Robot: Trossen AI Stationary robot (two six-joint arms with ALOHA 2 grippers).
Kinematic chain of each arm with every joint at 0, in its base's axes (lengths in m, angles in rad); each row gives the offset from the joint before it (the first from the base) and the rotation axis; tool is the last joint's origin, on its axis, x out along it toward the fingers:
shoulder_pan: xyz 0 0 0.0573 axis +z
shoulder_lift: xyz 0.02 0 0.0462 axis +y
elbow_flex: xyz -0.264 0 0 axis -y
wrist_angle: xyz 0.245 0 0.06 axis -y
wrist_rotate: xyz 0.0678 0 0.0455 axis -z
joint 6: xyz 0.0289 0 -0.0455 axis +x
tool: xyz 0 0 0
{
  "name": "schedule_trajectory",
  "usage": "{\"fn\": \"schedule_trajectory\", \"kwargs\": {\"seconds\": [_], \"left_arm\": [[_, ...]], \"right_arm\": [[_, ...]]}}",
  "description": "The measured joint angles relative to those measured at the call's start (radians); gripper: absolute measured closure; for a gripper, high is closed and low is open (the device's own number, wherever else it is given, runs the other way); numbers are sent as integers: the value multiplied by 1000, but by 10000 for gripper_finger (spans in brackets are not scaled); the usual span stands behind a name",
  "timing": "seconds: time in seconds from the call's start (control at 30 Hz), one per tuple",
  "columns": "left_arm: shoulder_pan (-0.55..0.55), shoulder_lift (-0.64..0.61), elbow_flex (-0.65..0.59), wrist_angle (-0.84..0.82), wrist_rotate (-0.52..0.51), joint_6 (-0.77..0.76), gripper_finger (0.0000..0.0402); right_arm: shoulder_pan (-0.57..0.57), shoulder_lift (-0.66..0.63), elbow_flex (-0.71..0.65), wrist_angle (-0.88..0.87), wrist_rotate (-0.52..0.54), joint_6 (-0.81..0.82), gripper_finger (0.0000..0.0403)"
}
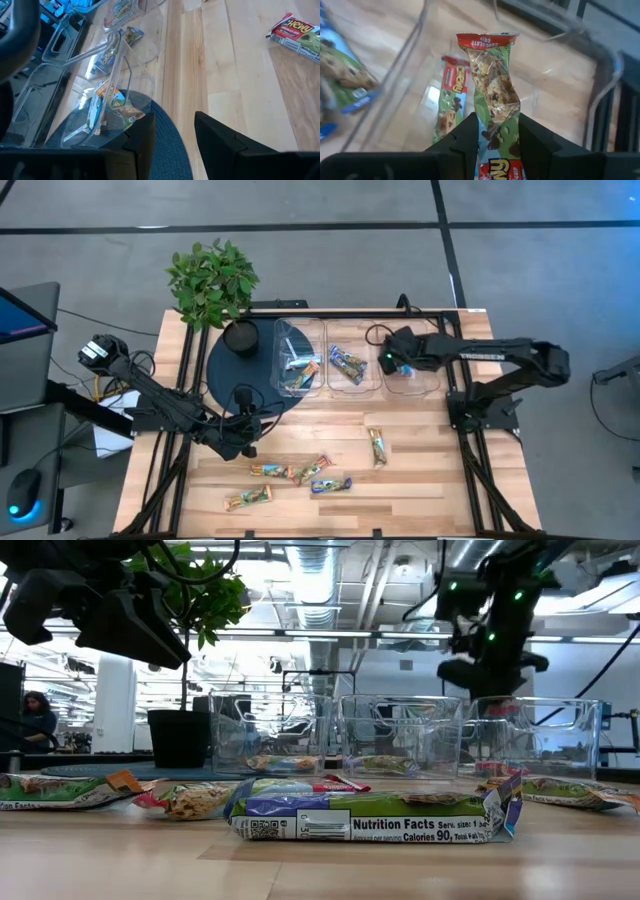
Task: Pick and place Granola Bars by type
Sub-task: Put the red granola bar into the right transparent bin
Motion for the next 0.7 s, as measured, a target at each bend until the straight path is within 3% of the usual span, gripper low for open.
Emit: {"fn": "schedule_trajectory", "kwargs": {"seconds": [0.27,0.7], "left_arm": [[0,0,0,0,1,-4,267],[0,0,0,-1,10,-8,267]], "right_arm": [[-57,110,0,46,-28,-31,295],[-59,112,1,42,-54,-22,294]]}}
